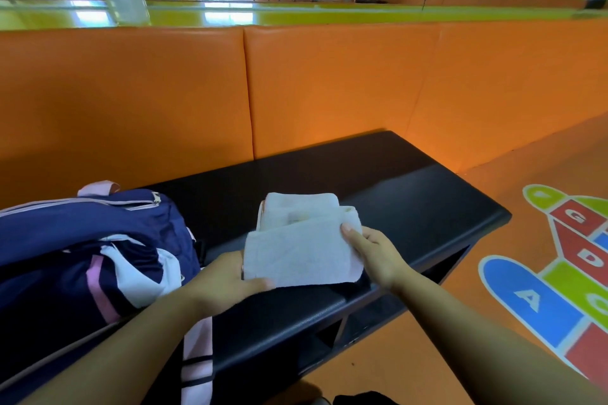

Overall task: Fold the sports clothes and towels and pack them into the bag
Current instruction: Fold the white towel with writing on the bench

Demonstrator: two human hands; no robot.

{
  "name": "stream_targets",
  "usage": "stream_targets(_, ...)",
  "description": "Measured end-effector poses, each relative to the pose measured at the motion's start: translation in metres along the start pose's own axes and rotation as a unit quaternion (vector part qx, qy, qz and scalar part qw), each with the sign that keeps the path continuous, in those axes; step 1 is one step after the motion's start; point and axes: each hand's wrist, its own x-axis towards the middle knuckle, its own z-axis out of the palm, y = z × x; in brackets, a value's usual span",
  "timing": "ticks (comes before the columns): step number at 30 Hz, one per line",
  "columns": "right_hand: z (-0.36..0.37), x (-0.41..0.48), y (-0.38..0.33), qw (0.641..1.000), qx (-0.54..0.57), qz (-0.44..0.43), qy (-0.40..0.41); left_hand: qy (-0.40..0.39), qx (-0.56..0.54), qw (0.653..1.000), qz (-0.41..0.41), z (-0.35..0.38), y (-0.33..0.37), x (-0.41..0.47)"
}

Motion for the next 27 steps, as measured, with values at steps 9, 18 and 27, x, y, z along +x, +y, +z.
stream_targets(9,-0.003,0.002,0.002,0.993,0.064,-0.066,-0.067,0.139,-0.127,0.982,0.022,0.013,0.006,0.020)
stream_targets(18,0.016,0.050,-0.002,0.998,-0.019,0.014,0.057,0.205,-0.117,0.971,-0.043,0.017,0.007,0.049)
stream_targets(27,0.037,0.072,-0.013,0.943,-0.278,0.082,0.162,0.280,0.179,0.939,-0.087,0.021,-0.001,0.062)
